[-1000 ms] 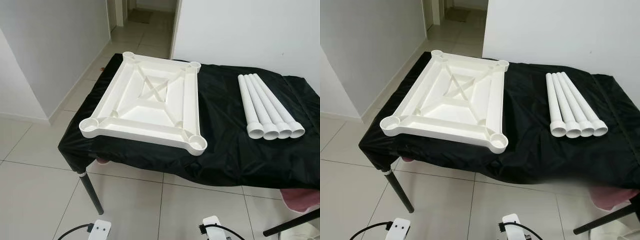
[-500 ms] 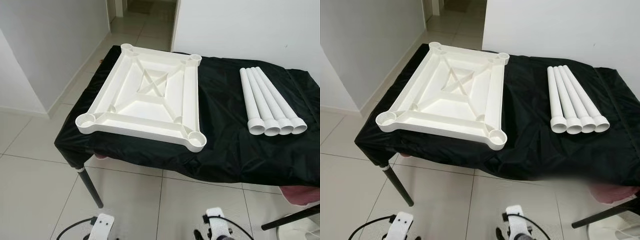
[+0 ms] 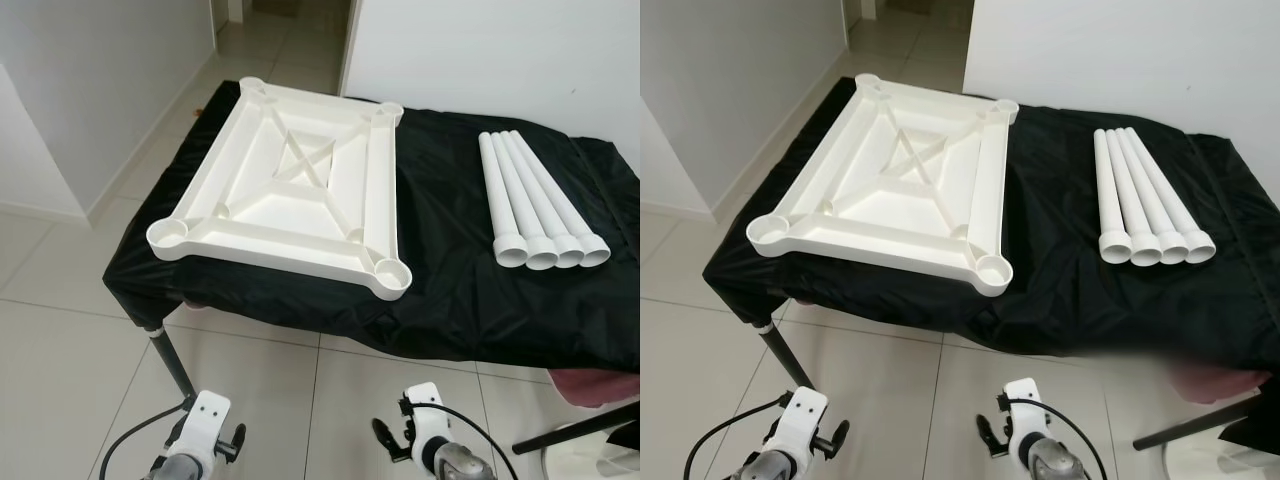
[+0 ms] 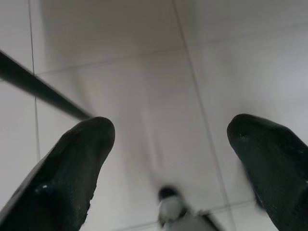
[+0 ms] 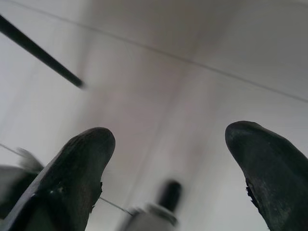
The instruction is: Building children table
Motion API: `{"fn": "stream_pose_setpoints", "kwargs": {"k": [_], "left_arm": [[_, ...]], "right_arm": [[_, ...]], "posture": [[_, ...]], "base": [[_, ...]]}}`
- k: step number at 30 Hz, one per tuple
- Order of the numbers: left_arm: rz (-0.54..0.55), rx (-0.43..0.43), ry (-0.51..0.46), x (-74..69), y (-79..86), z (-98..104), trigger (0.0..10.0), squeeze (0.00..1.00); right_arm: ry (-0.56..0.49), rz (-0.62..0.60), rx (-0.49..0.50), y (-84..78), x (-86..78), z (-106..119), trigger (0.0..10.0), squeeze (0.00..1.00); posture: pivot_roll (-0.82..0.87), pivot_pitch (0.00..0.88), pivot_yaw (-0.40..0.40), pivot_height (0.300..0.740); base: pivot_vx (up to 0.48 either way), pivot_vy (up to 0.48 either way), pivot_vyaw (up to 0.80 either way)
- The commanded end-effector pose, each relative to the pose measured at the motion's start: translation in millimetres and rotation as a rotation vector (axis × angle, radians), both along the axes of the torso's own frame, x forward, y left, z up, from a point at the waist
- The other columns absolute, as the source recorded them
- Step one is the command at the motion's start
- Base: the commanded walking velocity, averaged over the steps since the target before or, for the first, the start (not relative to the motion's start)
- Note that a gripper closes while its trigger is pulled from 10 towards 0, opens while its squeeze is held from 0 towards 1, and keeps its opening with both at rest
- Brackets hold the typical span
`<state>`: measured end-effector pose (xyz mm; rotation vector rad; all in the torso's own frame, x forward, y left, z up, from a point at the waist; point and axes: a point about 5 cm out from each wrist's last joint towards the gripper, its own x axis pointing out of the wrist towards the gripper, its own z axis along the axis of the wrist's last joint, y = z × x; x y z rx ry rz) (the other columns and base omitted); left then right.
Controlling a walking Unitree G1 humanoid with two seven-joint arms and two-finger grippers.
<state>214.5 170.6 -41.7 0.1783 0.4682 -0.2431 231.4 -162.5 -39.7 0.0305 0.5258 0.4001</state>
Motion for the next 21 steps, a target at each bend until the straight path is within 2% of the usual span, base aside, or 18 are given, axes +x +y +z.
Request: {"fn": "stream_pose_setpoints", "kwargs": {"k": [1,5,6,8,9,11,12,14,15,17,19,20,21], "left_arm": [[-0.242,-0.169,-0.015,-3.4,-15.8,11.5,10.0,0.00],[-0.334,-0.222,-0.029,-4.9,-15.3,26.1,10.0,0.00],[-0.334,-0.222,-0.029,-4.9,-15.3,26.1,10.0,0.00],[-0.381,-0.242,-0.029,-5.2,-14.3,35.2,10.0,0.00],[-0.381,-0.242,-0.029,-5.2,-14.3,35.2,10.0,0.00],[-0.461,-0.257,-0.052,-5.1,-13.9,52.3,10.0,0.00],[-0.461,-0.257,-0.052,-5.1,-13.9,52.3,10.0,0.00],[-0.544,-0.255,-0.061,-8.9,-13.1,69.0,10.0,0.00],[-0.544,-0.255,-0.061,-8.9,-13.1,69.0,10.0,0.00],[-0.625,-0.268,-0.069,-15.5,-11.3,92.5,10.0,0.00],[-0.625,-0.268,-0.069,-15.5,-11.3,92.5,10.0,0.00],[-0.650,-0.272,-0.080,-17.5,-10.6,104.6,10.0,0.00],[-0.650,-0.272,-0.080,-17.5,-10.6,104.6,10.0,0.00]], "right_arm": [[-0.072,0.073,0.070,3.2,6.2,11.2,10.0,0.00],[-0.129,0.201,0.089,7.0,10.6,22.6,10.0,0.00],[-0.129,0.201,0.089,7.0,10.6,22.6,10.0,0.00],[-0.142,0.299,0.108,9.0,10.4,28.3,10.0,0.00],[-0.142,0.299,0.108,9.0,10.4,28.3,10.0,0.00],[-0.165,0.440,0.116,9.9,8.6,37.9,10.0,0.00],[-0.165,0.440,0.116,9.9,8.6,37.9,10.0,0.00],[-0.189,0.563,0.115,8.6,6.1,49.5,10.0,0.00],[-0.189,0.563,0.115,8.6,6.1,49.5,10.0,0.00],[-0.209,0.688,0.119,3.5,4.3,68.2,10.0,0.00],[-0.209,0.688,0.119,3.5,4.3,68.2,10.0,0.00],[-0.220,0.724,0.130,1.4,5.1,78.2,10.0,0.00],[-0.220,0.724,0.130,1.4,5.1,78.2,10.0,0.00]], "posture": [[0.09,0.077,-0.079,0.740],[0.09,0.077,-0.085,0.740],[0.09,0.077,-0.085,0.740],[0.09,0.074,-0.086,0.740],[0.09,0.074,-0.086,0.740],[0.09,0.072,-0.087,0.740],[0.09,0.072,-0.087,0.740],[0.09,0.071,-0.086,0.740],[0.09,0.071,-0.086,0.740],[0.09,0.070,-0.084,0.740],[0.09,0.070,-0.084,0.740],[0.08,0.066,-0.083,0.740],[0.08,0.066,-0.083,0.740]], "base": [[0.000,0.000,0.00],[0.000,0.000,0.00],[0.000,0.000,0.00],[0.000,0.000,0.00],[0.000,0.000,0.00],[0.000,0.000,0.00],[0.000,0.000,0.00],[0.000,0.000,0.00],[0.000,0.000,0.00],[0.000,0.000,0.00],[0.000,0.000,0.00],[0.000,0.000,0.00],[0.000,0.000,0.00]]}}
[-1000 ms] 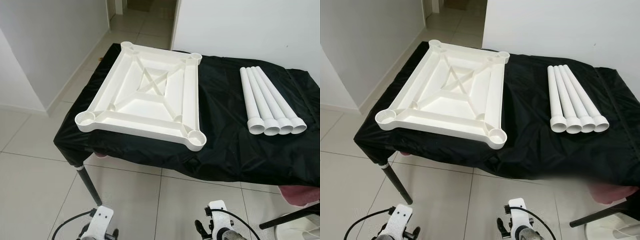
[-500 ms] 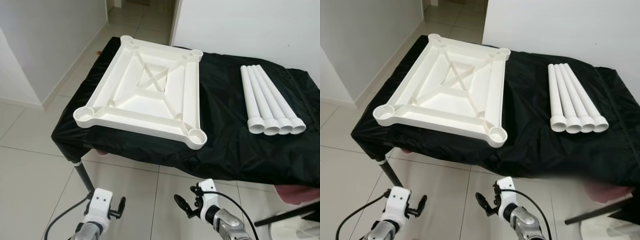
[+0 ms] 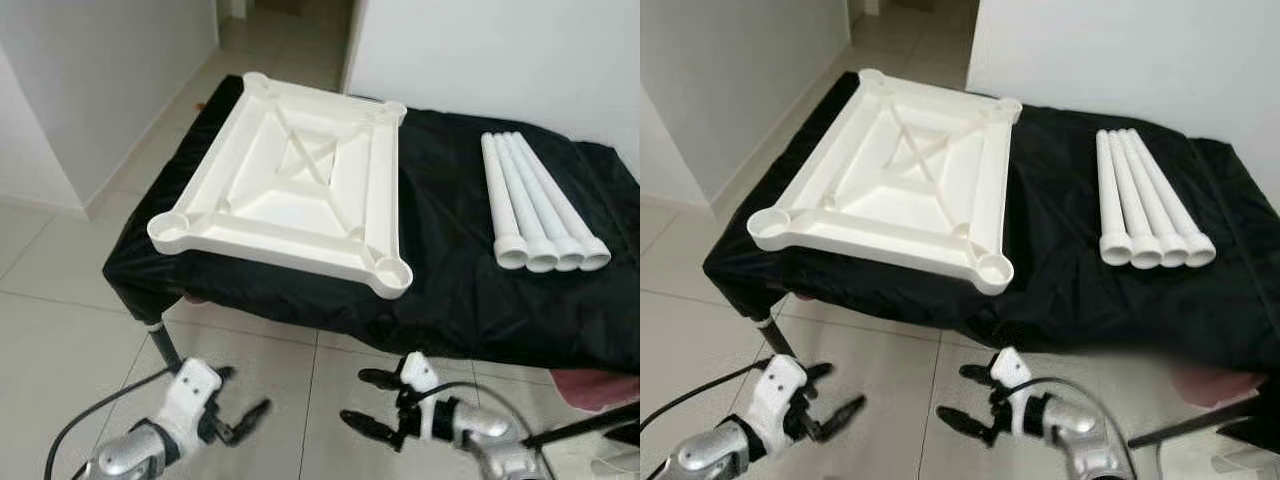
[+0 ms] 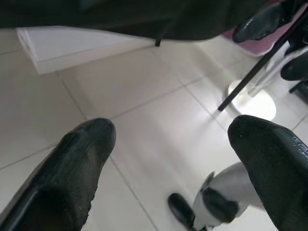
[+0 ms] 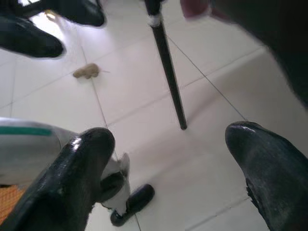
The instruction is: Building children table
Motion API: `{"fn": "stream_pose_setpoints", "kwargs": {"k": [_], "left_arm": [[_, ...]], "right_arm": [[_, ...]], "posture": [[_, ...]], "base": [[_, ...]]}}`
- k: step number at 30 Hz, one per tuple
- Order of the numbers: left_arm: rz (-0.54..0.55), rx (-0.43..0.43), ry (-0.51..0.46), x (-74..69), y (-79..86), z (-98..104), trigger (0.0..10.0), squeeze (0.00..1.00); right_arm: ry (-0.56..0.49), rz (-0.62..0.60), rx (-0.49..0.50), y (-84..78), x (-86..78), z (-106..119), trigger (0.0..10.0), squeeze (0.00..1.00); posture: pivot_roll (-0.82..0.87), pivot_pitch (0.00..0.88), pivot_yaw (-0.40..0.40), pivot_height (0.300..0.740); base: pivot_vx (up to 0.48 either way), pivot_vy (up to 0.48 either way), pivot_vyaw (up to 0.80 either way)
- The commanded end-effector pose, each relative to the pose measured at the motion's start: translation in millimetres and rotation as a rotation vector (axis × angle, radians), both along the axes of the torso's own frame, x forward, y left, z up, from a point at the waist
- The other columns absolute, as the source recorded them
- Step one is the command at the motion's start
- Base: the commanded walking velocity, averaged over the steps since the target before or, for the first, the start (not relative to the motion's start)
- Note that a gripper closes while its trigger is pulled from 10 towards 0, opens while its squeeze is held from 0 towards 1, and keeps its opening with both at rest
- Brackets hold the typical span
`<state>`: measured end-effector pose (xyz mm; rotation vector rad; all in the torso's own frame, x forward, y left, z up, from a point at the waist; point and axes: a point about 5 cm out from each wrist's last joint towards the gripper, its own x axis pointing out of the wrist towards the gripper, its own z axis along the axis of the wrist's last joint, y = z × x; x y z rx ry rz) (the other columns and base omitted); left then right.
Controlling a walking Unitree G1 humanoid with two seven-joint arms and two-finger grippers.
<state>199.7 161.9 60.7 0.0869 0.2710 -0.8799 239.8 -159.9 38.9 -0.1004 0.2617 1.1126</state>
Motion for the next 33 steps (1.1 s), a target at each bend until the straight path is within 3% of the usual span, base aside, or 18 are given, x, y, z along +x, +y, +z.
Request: {"fn": "stream_pose_setpoints", "kwargs": {"k": [1,6,13,16,18,20,25,26,28,30,33], "left_arm": [[-0.052,-0.027,0.008,-1.1,0.5,14.0,10.0,0.00],[-0.050,-0.051,-0.073,16.7,11.0,56.5,10.0,0.00],[-0.020,-0.093,-0.120,29.5,13.3,81.9,10.0,0.00],[0.024,-0.107,-0.172,40.1,14.8,92.4,10.0,0.00],[0.105,-0.124,-0.209,53.2,18.2,99.2,10.0,0.00],[0.105,-0.124,-0.209,53.2,18.2,99.2,10.0,0.00],[0.320,-0.209,-0.235,81.3,18.6,110.3,10.0,0.00],[0.348,-0.219,-0.229,84.8,16.4,110.4,10.0,0.00],[0.348,-0.219,-0.229,84.8,16.4,110.4,10.0,0.00],[0.412,-0.242,-0.205,92.0,13.0,110.3,10.0,0.00],[0.473,-0.291,-0.213,99.7,10.7,113.2,10.0,0.00]], "right_arm": [[0.000,0.037,0.023,-2.4,0.6,11.6,10.0,0.00],[-0.112,0.062,0.097,-2.6,22.8,57.2,10.0,0.00],[-0.213,0.010,0.150,-0.8,36.5,84.2,10.0,0.00],[-0.242,-0.068,0.210,0.5,46.8,96.5,10.0,0.00],[-0.266,-0.183,0.260,0.1,59.2,107.5,10.0,0.00],[-0.266,-0.183,0.260,0.1,59.2,107.5,10.0,0.00],[-0.300,-0.537,0.381,1.4,85.3,126.3,10.0,0.00],[-0.285,-0.594,0.416,1.5,87.9,127.0,10.0,0.00],[-0.285,-0.594,0.416,1.5,87.9,127.0,10.0,0.00],[-0.228,-0.666,0.492,6.2,89.8,126.1,10.0,0.00],[-0.223,-0.753,0.503,9.7,91.0,125.7,10.0,0.00]], "posture": [[0.08,0.064,-0.086,0.740],[0.08,0.050,-0.081,0.740],[0.09,0.041,-0.079,0.740],[0.09,0.038,-0.077,0.740],[0.09,0.036,-0.078,0.740],[0.09,0.036,-0.078,0.740],[0.07,0.040,-0.058,0.740],[0.07,0.040,-0.058,0.740],[0.07,0.040,-0.058,0.740],[0.07,0.037,-0.053,0.740],[0.07,0.034,-0.042,0.740]], "base": [[0.000,0.000,0.00],[0.000,0.000,0.00],[0.000,0.000,0.00],[0.000,0.000,0.00],[0.000,0.000,0.00],[0.000,0.000,0.00],[0.000,0.000,0.00],[0.000,0.000,0.00],[0.000,0.000,0.00],[0.000,0.000,0.00],[0.000,0.000,0.00]]}}
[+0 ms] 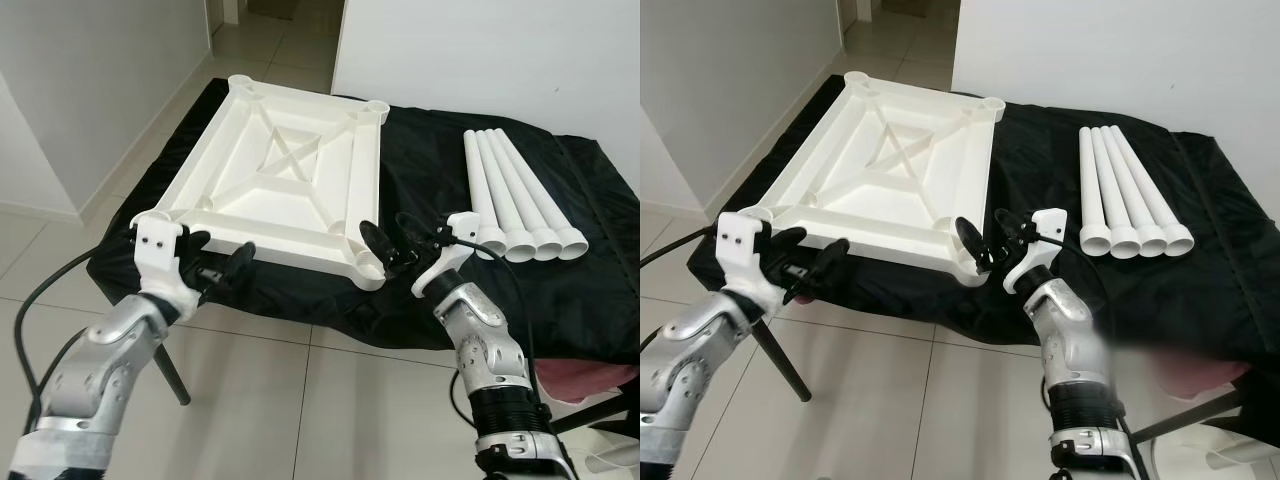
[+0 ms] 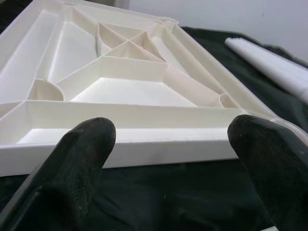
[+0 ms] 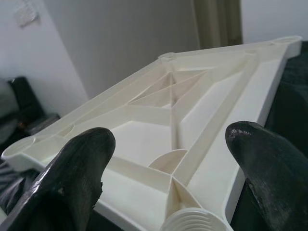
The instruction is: Building children table
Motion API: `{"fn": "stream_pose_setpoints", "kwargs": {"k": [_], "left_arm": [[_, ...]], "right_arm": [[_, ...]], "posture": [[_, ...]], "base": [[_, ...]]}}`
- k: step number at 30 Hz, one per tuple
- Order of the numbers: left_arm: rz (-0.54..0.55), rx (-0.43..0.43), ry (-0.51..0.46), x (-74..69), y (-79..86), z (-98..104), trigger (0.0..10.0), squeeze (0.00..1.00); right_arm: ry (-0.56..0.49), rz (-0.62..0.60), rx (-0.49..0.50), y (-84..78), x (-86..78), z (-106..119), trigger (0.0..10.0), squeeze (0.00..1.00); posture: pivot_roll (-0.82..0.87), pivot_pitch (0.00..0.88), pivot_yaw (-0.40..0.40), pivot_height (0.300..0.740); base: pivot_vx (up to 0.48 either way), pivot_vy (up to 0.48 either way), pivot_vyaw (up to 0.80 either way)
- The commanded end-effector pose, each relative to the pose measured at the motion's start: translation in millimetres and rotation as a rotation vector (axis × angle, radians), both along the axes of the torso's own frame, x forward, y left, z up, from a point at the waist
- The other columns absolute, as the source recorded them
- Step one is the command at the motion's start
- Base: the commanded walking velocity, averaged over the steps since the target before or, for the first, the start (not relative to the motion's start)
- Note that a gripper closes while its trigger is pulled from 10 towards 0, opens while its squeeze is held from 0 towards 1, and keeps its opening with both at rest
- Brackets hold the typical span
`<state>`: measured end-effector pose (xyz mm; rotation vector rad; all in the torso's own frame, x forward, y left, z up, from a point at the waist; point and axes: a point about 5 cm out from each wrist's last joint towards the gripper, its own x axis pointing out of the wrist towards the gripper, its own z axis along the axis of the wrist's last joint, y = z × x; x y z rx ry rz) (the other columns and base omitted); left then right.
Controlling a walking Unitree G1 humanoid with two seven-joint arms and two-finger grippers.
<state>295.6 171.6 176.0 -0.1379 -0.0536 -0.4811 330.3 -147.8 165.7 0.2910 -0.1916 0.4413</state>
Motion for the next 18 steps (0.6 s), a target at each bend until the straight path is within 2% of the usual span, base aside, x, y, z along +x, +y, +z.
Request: {"fn": "stream_pose_setpoints", "kwargs": {"k": [1,4,6,8,10,15,18], "left_arm": [[0.098,-0.026,0.015,8.4,1.8,-1.7,10.0,0.00],[0.155,-0.079,-0.006,15.5,3.3,1.5,10.0,0.00],[0.168,-0.083,-0.017,17.5,4.1,3.0,10.0,0.00],[0.191,-0.096,-0.030,24.7,6.6,6.3,10.0,0.00],[0.212,-0.099,-0.033,30.0,6.9,7.6,10.0,0.00],[0.242,-0.111,-0.053,33.2,3.8,10.3,10.0,0.00],[0.266,-0.103,-0.068,30.5,4.8,10.1,10.0,0.00]], "right_arm": [[0.028,-0.089,-0.008,-3.0,1.5,-2.3,10.0,0.00],[0.015,-0.171,-0.079,-7.2,2.1,-2.9,10.0,0.00],[0.017,-0.200,-0.086,-10.1,2.5,-3.5,10.0,0.00],[-0.007,-0.342,-0.170,-26.0,2.2,-3.9,10.0,0.00],[-0.013,-0.447,-0.210,-37.3,0.9,-3.8,10.0,0.00],[0.001,-0.529,-0.193,-44.6,-5.5,-4.6,10.0,0.00],[-0.012,-0.540,-0.209,-42.6,-8.5,-3.6,10.0,0.00]], "posture": [[0.06,0.029,-0.034,0.740],[0.06,0.031,-0.028,0.740],[0.05,0.033,-0.025,0.740],[0.05,0.036,-0.025,0.740],[0.06,0.038,-0.042,0.740],[0.06,0.038,-0.045,0.740],[0.06,0.038,-0.041,0.740]], "base": [[0.000,0.000,0.00],[0.000,0.000,0.00],[0.000,0.000,0.00],[0.000,0.000,0.00],[0.000,0.000,0.00],[0.000,0.000,0.00],[0.000,0.000,0.00]]}}
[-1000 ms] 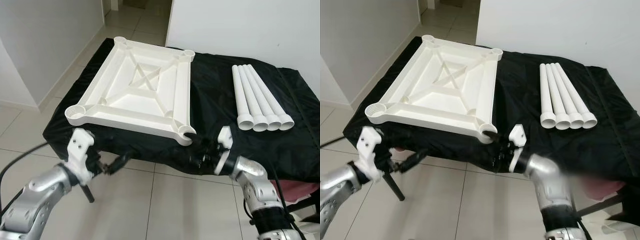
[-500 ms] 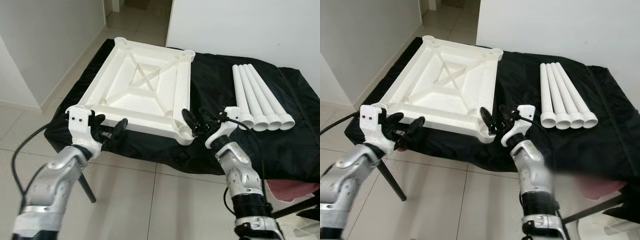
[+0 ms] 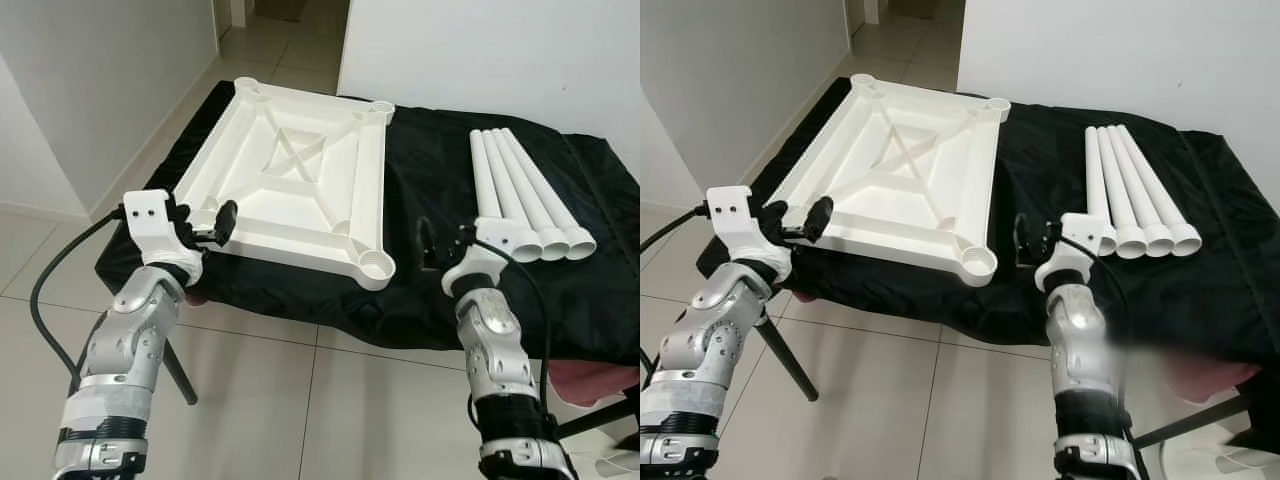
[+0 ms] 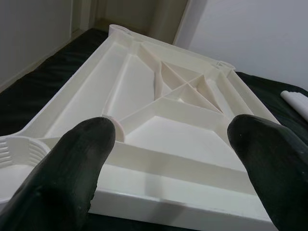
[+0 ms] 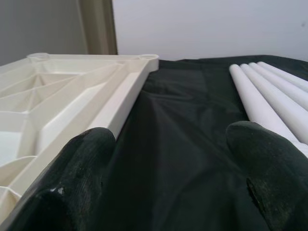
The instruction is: Building children table
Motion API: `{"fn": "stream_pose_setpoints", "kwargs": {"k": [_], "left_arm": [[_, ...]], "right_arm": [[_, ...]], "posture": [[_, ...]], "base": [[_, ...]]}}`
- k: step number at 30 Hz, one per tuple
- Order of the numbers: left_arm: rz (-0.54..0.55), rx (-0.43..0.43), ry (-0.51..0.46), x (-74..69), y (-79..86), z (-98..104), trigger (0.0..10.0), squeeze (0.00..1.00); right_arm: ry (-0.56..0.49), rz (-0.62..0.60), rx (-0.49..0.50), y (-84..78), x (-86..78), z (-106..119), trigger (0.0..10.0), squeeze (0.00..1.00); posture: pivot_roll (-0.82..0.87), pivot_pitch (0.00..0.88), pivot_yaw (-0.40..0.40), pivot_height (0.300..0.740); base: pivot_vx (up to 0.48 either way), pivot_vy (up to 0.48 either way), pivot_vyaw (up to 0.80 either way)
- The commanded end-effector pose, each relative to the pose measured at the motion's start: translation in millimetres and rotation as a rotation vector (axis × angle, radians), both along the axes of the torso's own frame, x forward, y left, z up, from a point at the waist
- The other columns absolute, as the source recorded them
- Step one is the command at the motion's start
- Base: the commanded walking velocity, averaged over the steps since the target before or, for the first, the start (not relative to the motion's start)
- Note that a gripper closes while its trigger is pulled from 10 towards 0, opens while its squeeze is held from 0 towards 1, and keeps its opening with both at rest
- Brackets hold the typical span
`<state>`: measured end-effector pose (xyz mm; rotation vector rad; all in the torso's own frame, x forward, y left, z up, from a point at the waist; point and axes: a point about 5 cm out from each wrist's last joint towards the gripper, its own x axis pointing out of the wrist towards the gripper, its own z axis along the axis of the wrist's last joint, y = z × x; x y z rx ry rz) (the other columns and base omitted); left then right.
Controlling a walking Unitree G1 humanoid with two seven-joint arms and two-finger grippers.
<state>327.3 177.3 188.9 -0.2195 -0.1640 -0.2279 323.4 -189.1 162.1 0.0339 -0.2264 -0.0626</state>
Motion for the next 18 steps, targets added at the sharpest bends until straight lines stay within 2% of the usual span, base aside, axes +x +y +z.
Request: {"fn": "stream_pose_setpoints", "kwargs": {"k": [1,3,5,7,12,18], "left_arm": [[0.053,0.033,0.000,-4.3,2.0,-5.0,10.0,0.00],[0.103,0.028,0.009,-16.0,3.5,-15.4,10.0,0.00],[0.105,0.022,0.016,-20.0,1.7,-19.9,10.0,0.00],[0.101,0.057,0.022,-24.4,-3.8,-27.8,10.0,0.00],[0.056,0.083,0.018,-28.0,-12.3,-32.6,10.0,0.00],[0.032,0.140,-0.022,-28.6,-15.8,-30.1,10.0,0.00]], "right_arm": [[-0.020,-0.018,-0.021,2.0,-5.2,2.3,10.0,0.00],[-0.067,-0.013,-0.027,10.8,-14.7,3.3,10.0,0.00],[-0.078,-0.010,-0.022,13.7,-18.0,1.8,10.0,0.00],[-0.090,-0.026,-0.044,15.6,-22.4,-3.1,10.0,0.00],[-0.085,-0.036,-0.060,12.1,-24.0,-5.7,10.0,0.00],[-0.097,-0.059,-0.083,2.8,-18.3,1.9,10.0,0.00]], "posture": [[0.05,0.038,-0.035,0.740],[0.04,0.041,-0.024,0.740],[0.04,0.042,-0.022,0.740],[0.04,0.043,-0.017,0.740],[0.03,0.039,-0.020,0.740],[0.04,0.036,-0.033,0.740]], "base": [[0.000,0.000,0.00],[0.000,0.000,0.00],[0.000,0.000,0.00],[0.000,0.000,0.00],[0.000,0.000,0.00],[0.000,0.000,0.00]]}}
